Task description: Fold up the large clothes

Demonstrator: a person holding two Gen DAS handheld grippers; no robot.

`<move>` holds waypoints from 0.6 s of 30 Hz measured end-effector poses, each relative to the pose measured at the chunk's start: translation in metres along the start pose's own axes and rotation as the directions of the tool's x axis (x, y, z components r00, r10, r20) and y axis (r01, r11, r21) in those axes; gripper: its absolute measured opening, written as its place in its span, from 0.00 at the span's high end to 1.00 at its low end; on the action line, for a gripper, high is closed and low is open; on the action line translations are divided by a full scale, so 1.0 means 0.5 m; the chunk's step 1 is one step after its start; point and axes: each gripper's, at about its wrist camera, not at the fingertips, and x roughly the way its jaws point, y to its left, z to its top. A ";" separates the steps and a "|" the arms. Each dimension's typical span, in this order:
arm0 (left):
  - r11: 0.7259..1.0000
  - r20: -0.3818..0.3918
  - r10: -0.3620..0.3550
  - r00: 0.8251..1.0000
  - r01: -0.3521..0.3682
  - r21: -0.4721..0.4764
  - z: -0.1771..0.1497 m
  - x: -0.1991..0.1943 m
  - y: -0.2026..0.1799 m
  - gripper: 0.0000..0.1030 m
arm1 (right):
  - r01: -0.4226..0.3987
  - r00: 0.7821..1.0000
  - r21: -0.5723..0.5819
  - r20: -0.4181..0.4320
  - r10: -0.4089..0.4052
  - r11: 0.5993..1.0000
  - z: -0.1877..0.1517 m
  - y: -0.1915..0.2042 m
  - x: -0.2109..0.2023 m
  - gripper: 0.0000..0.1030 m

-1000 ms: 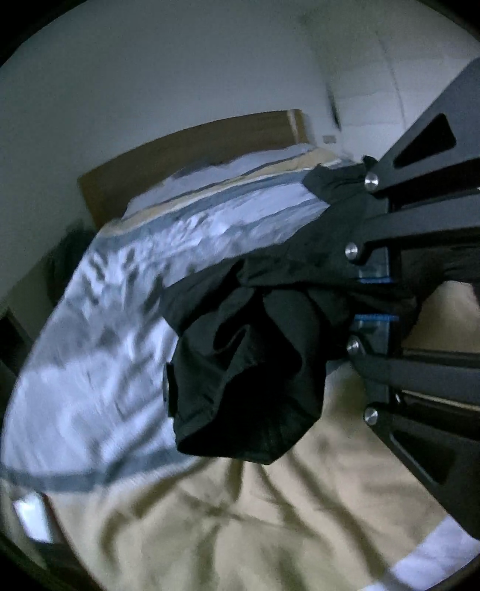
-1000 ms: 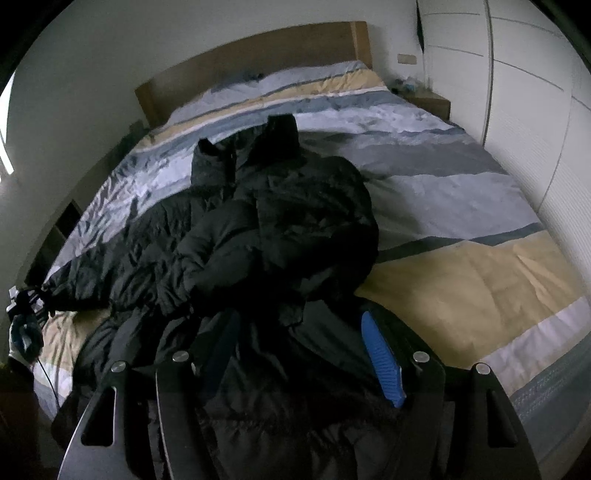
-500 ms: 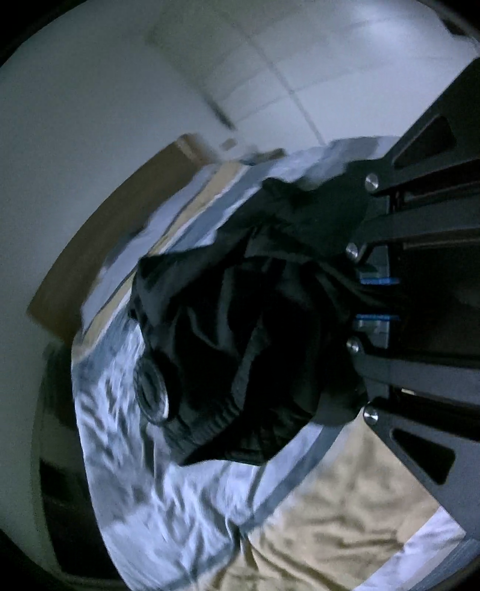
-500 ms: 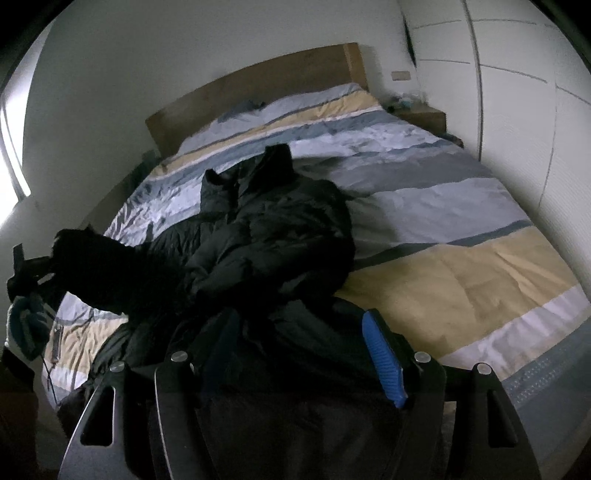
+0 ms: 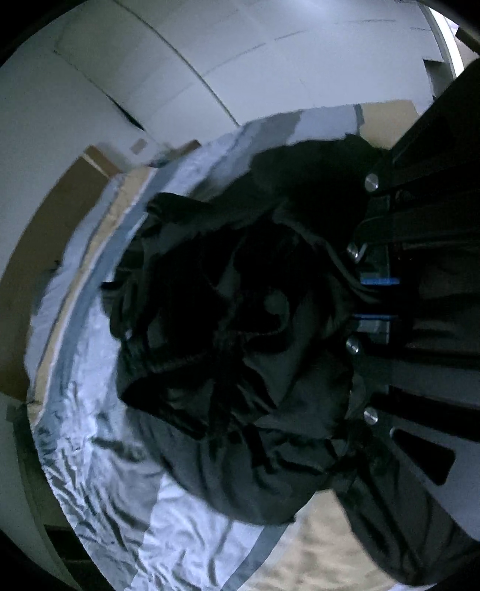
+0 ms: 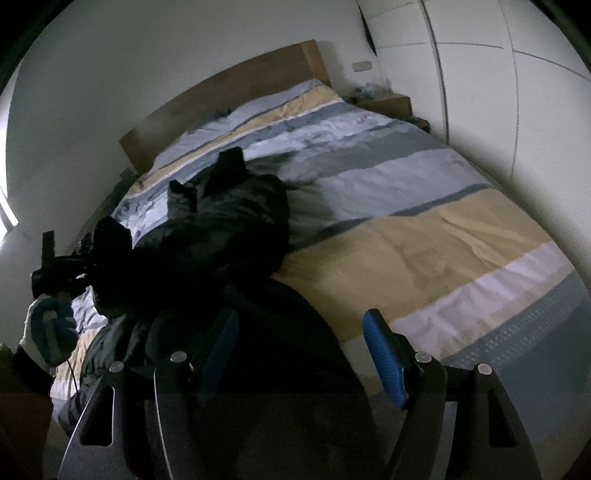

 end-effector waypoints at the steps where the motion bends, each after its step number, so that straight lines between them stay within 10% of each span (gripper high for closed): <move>1: 1.000 -0.010 0.014 1.000 -0.014 0.008 -0.011 0.017 -0.007 0.91 | 0.004 1.000 0.003 -0.003 -0.004 1.000 -0.003 -0.009 -0.001 0.32; 11: 0.982 -0.072 0.131 0.989 -0.119 0.146 -0.077 0.056 0.002 0.90 | 0.021 1.000 0.056 -0.012 -0.021 0.998 -0.021 -0.052 -0.014 0.32; 18: 0.976 -0.119 0.035 0.992 -0.008 0.219 -0.118 -0.044 0.001 0.74 | -0.006 0.999 0.003 0.033 0.006 1.000 -0.011 0.013 -0.075 0.31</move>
